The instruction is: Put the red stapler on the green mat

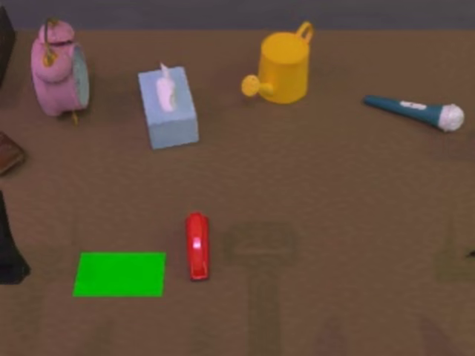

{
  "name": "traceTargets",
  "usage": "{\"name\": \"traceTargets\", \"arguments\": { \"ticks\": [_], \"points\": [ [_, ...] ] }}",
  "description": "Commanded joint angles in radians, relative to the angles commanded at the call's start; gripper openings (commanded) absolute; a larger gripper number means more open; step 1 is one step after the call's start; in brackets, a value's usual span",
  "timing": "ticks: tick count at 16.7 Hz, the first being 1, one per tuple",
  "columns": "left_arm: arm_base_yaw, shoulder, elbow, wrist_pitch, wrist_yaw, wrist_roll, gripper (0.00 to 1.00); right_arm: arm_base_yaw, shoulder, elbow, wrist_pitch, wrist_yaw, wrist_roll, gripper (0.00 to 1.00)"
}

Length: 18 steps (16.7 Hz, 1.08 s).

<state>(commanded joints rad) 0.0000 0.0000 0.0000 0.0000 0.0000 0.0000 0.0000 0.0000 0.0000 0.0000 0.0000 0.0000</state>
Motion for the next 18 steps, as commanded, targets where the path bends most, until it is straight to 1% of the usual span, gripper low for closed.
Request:
{"name": "traceTargets", "arguments": {
  "ticks": [4, 8, 11, 18],
  "points": [
    [-0.013, 0.03, 0.03, -0.024, 0.002, -0.013, 1.0, 0.0, 0.0, 0.0, 0.0, 0.0, 0.0, 1.0],
    [-0.08, 0.218, 0.213, -0.16, 0.005, -0.086, 1.0, 0.0, 0.0, 0.0, 0.0, 0.0, 0.0, 1.0],
    [-0.151, 0.468, 0.432, -0.318, 0.004, -0.168, 1.0, 0.0, 0.0, 0.0, 0.0, 0.0, 0.0, 1.0],
    [-0.348, 1.22, 1.021, -0.762, 0.001, -0.391, 1.0, 0.0, 0.0, 0.0, 0.0, 0.0, 0.0, 1.0]
  ]
}}
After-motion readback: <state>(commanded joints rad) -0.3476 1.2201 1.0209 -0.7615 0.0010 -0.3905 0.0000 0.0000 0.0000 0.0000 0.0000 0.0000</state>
